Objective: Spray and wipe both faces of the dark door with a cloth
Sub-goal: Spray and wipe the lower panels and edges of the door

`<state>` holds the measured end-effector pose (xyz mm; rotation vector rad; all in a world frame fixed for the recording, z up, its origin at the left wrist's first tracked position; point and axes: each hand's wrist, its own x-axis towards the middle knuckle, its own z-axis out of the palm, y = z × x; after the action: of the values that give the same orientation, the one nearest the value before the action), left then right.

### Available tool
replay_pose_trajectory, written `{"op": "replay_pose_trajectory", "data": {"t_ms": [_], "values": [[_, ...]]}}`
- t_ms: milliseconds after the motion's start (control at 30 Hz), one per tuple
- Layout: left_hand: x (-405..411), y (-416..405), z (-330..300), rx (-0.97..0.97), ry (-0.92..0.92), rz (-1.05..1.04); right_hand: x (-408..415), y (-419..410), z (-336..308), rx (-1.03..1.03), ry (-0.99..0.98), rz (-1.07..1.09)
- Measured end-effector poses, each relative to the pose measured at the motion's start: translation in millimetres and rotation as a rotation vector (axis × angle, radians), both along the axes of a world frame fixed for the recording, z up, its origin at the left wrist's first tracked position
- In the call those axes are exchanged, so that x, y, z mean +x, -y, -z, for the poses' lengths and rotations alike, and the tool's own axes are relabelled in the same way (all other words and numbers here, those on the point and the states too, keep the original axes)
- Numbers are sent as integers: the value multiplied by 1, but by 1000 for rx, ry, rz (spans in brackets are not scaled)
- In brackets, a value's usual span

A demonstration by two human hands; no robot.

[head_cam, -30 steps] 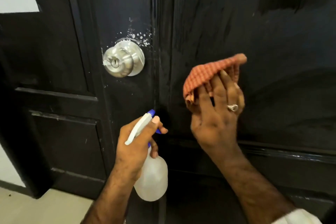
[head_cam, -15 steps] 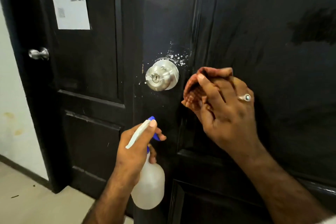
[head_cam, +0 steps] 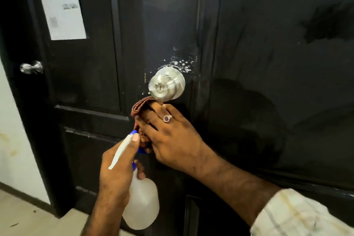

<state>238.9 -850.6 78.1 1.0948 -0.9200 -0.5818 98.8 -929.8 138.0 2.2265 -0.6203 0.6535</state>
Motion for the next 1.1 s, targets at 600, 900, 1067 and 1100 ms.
{"op": "replay_pose_trajectory", "data": {"t_ms": [600,900,1067,1100], "values": [[-31,6,-8,-35,-39,142,-78,-16,29,-59,368,170],[-30,9,-17,-33,5,106,-77,3,22,-140,71,42],[-25,11,-15,-24,-9,138,-91,-4,18,-145,301,67],[-22,11,-13,-20,-9,127,-86,-4,20,-128,302,65]]}}
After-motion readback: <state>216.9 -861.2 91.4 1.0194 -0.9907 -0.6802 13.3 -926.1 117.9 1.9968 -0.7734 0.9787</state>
